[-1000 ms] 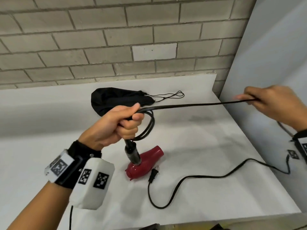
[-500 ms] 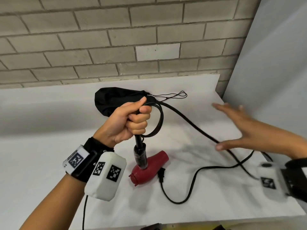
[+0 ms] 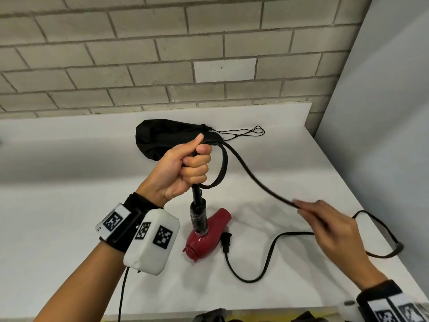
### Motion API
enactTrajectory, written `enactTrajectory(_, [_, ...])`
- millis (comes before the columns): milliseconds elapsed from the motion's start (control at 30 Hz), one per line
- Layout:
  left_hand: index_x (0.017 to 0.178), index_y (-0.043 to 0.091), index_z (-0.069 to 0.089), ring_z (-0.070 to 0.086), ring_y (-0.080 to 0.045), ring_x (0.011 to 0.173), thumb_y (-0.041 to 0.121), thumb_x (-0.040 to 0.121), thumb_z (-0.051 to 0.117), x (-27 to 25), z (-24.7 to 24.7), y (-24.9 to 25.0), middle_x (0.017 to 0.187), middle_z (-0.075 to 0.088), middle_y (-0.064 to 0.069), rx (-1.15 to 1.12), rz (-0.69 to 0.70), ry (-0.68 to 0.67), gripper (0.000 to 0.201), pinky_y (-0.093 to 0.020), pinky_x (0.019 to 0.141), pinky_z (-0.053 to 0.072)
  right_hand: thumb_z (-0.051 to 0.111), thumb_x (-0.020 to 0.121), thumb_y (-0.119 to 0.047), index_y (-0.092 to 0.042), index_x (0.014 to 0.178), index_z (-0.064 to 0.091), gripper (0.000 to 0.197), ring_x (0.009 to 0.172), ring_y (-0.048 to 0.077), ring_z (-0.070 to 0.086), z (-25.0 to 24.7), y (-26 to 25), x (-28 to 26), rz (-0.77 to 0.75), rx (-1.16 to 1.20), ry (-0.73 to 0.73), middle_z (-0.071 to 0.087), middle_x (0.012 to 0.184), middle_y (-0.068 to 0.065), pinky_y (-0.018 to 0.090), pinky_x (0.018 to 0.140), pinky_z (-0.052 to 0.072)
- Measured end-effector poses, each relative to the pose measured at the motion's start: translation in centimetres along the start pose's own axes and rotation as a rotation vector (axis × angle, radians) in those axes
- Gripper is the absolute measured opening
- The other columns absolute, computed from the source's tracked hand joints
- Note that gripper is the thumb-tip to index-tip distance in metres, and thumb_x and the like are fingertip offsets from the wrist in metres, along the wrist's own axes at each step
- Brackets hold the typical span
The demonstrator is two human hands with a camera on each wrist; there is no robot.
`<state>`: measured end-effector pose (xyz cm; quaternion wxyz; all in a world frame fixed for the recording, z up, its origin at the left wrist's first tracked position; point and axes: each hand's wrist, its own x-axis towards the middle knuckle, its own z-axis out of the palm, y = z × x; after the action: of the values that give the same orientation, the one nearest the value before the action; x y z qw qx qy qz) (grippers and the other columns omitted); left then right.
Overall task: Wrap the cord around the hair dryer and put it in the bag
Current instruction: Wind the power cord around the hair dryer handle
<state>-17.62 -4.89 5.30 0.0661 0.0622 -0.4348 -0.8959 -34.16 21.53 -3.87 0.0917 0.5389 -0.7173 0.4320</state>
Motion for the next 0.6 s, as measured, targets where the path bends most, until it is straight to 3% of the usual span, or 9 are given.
enactTrajectory(67, [0.064, 0.018, 0.052, 0.012, -0.004, 0.037, 0.034, 0.093, 0.038, 0.3, 0.4, -0.4, 0.05, 0.017, 0.01, 0.016, -0.006, 0.01, 0.036, -0.015, 0.033, 0.016, 0.061, 0.086, -0.018, -0.02, 0.105, 0.073, 0.023, 0.046, 0.011, 0.051, 0.3, -0.7, 0.0, -0.157, -0.342, -0.126, 0.065, 0.073, -0.007, 0.018, 0.041, 0.032])
enactTrajectory(133, [0.066, 0.017, 0.051, 0.012, -0.004, 0.037, 0.034, 0.095, 0.035, 0.6, 0.7, -0.6, 0.051, 0.018, 0.009, 0.017, -0.006, 0.007, 0.037, -0.015, 0.034, 0.017, 0.065, 0.078, -0.006, -0.021, 0.101, 0.074, 0.029, 0.041, 0.012, 0.05, 0.8, -1.7, 0.3, -0.274, -0.514, -0.173, 0.065, 0.069, -0.006, 0.018, 0.038, 0.025])
enactTrajectory(200, [0.068, 0.017, 0.05, 0.013, -0.004, 0.037, 0.033, 0.096, 0.034, 0.8, 0.8, -0.7, 0.052, 0.018, 0.009, 0.02, -0.007, 0.006, 0.037, -0.015, 0.034, 0.017, 0.061, 0.076, 0.001, -0.021, 0.095, 0.075, 0.032, 0.039, 0.013, 0.047, 1.1, -3.1, 0.9, -0.379, -0.579, -0.183, 0.062, 0.066, -0.005, 0.019, 0.035, 0.025])
enactTrajectory(300, [0.07, 0.016, 0.049, 0.014, -0.004, 0.037, 0.033, 0.095, 0.036, 1.1, 1.1, -0.7, 0.052, 0.018, 0.009, 0.031, -0.022, -0.001, 0.034, -0.015, 0.035, 0.017, 0.072, 0.058, 0.007, -0.021, 0.09, 0.075, 0.042, 0.039, 0.013, 0.044, 1.6, -5.4, 2.1, -0.513, -0.621, -0.216, 0.06, 0.064, -0.005, 0.02, 0.039, 0.02])
enactTrajectory(467, [0.074, 0.014, 0.047, 0.018, -0.004, 0.036, 0.032, 0.097, 0.035, 1.1, 1.7, -0.7, 0.048, 0.025, 0.009, 0.069, -0.057, -0.024, 0.032, -0.014, 0.034, 0.022, 0.057, 0.076, 0.002, -0.024, 0.09, 0.072, 0.033, 0.046, 0.013, 0.044, 1.7, -8.3, 5.4, -0.692, -0.553, -0.16, 0.059, 0.066, -0.006, 0.022, 0.04, 0.025])
enactTrajectory(600, [0.072, 0.012, 0.048, 0.039, -0.005, 0.036, 0.031, 0.099, 0.032, 0.9, 3.3, -0.9, 0.046, 0.039, 0.006, 0.192, -0.067, 0.008, 0.036, -0.015, 0.04, 0.035, 0.053, 0.086, 0.001, -0.026, 0.083, 0.072, 0.033, 0.051, 0.013, 0.057, 1.3, -10.5, 9.0, -0.769, -0.498, -0.04, 0.066, 0.069, -0.007, 0.022, 0.038, 0.032])
